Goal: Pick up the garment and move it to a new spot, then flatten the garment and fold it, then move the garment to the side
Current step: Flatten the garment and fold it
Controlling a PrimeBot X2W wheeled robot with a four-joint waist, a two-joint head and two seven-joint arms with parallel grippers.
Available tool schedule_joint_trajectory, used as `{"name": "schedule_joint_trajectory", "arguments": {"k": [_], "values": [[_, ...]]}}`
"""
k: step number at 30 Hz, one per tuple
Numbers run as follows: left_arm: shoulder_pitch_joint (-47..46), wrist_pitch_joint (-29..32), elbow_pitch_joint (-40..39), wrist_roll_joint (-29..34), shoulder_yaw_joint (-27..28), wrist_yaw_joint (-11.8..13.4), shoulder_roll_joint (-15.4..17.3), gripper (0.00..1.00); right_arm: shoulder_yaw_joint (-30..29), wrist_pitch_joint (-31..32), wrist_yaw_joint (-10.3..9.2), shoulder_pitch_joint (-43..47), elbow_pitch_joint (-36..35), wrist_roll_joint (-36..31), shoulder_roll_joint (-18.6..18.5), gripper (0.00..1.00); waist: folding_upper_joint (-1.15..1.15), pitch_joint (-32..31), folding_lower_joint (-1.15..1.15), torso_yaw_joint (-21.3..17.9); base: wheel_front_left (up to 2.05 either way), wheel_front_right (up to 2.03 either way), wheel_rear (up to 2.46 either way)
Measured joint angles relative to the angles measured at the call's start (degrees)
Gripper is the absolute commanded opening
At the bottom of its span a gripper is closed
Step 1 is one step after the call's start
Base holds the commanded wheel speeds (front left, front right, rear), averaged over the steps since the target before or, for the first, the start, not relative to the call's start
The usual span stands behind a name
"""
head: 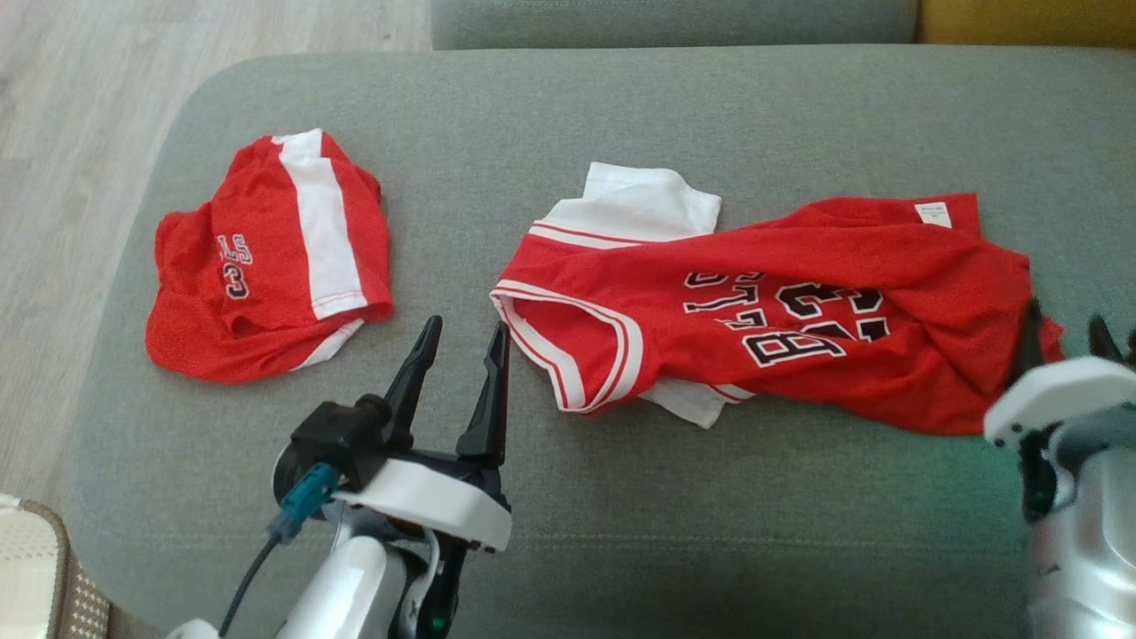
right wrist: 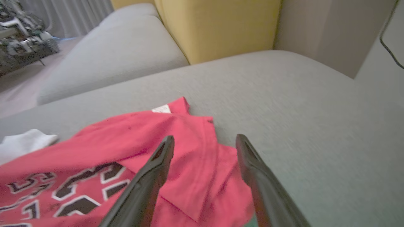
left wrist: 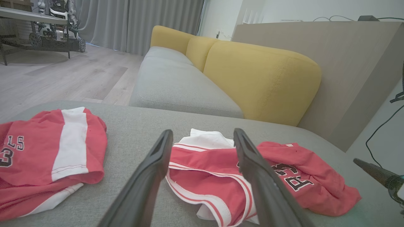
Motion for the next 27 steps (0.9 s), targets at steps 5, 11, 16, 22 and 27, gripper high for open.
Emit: {"name": "schedule_joint_trajectory", "arguments": {"k": [5,11,16,22,27], "values": [[0.46,0.0,-0.07,0.0,0.14,-0.22,0.01,1.0,8.64,-1.83,0.0,0.91,-5.52,5.24,0.0,1.0,0.0,0.28,0.0,0.47,0.0,0.0,0.0],[0.44,0.0,-0.2,0.09,0.0,-0.29,0.03,1.0,12.34,-1.22,0.0,2.92,-7.64,5.97,-0.01,1.0,0.0,1.67,0.0,1.53,0.0,0.0,0.0],[0.02,0.0,-0.31,0.09,-0.05,-0.27,0.03,1.0,12.63,1.13,0.0,0.87,-8.43,3.45,-0.01,1.0,0.0,3.47,0.0,2.77,0.0,0.0,0.0],[-1.69,0.0,-0.46,0.09,-1.18,-0.23,0.03,1.0,2.88,6.05,0.0,-6.42,-5.5,-4.56,-0.07,1.0,0.0,6.19,0.0,4.86,0.0,0.0,0.0],[-2.49,0.0,-0.56,0.09,-1.68,-0.2,0.02,1.0,-5.09,8.37,0.0,-11.0,-1.52,-10.72,-0.15,1.0,0.0,8.54,0.0,6.79,0.0,0.0,0.0]]}}
